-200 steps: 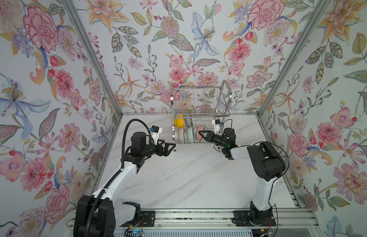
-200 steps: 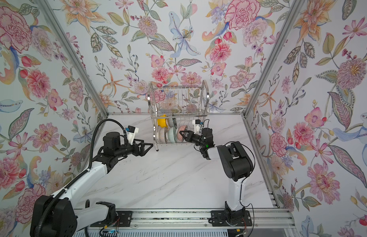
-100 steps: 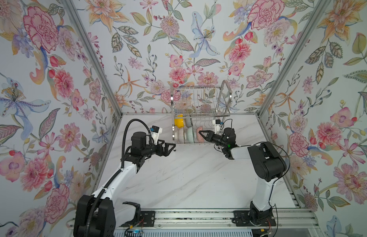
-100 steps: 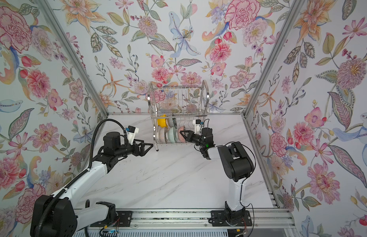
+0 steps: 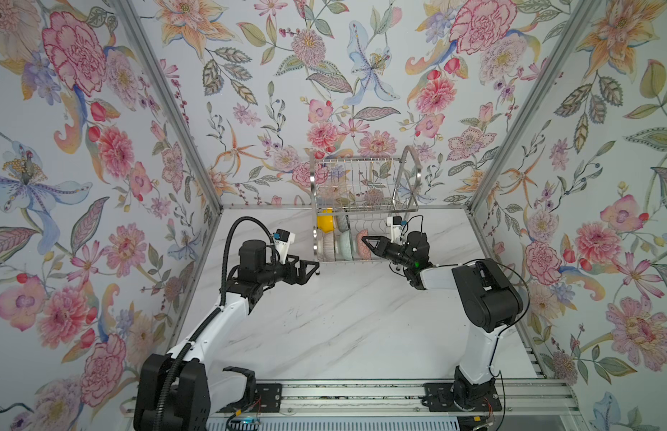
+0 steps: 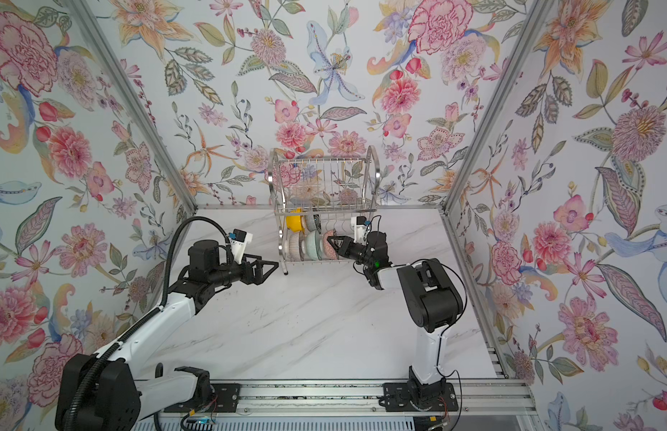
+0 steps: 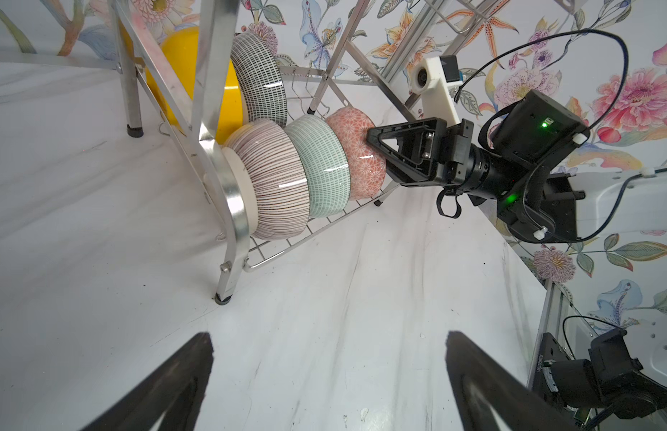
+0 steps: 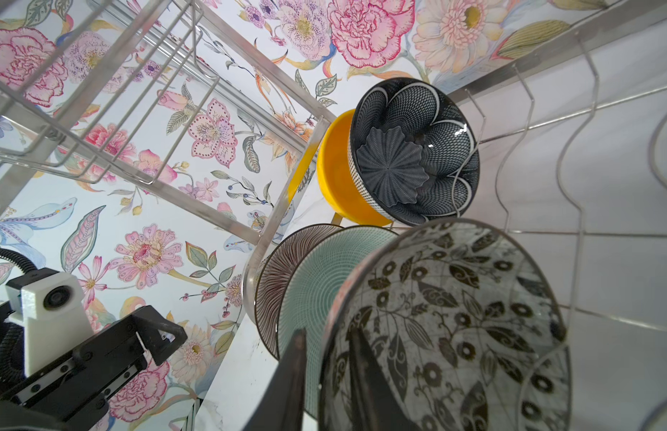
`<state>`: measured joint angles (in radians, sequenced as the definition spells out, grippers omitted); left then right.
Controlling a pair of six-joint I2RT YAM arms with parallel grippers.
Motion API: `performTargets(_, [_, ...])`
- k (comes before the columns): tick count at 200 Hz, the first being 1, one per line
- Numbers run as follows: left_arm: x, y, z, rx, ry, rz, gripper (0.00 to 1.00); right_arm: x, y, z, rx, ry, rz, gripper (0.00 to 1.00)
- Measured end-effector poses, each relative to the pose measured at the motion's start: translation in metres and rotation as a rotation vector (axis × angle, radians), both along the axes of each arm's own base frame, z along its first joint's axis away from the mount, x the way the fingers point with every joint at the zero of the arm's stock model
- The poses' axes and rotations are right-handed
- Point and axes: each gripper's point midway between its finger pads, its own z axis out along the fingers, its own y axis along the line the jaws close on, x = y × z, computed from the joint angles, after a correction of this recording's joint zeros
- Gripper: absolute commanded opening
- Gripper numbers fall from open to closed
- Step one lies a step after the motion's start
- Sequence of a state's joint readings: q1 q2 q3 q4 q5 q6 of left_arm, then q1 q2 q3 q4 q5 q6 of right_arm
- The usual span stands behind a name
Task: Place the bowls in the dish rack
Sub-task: 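Lower the leaf-patterned bowl on edge between the rack wires with the right gripper, then open the right gripper and withdraw it from the rack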
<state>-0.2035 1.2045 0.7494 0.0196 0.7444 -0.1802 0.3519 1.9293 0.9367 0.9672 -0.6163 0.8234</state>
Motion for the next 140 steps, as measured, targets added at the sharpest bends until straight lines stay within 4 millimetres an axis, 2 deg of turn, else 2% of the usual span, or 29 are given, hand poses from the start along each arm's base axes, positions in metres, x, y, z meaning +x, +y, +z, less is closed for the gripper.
performTargets(28, [0.0,0.0,0.0,0.0,0.0,0.0,0.99,0.0,-0.0012,0.0048,-0.003,-0.017,-0.008,0.39])
performTargets(79, [-0.0001,0.0001,-0.0003,0.001,0.001,0.0,0.99,-0.0018,-0.0042,0.0027,-0.019,-0.024,-0.025,0.49])
performTargets(95, [-0.0001,0.0001,-0.0012,0.002,0.005,0.0,0.99,-0.0027,-0.005,0.0019,-0.024,-0.026,-0.03,0.63])
performTargets(140, [0.0014,0.0016,-0.0038,0.011,0.014,0.011,0.99,-0.0091,-0.0072,0.0031,-0.048,-0.049,-0.052,0.8])
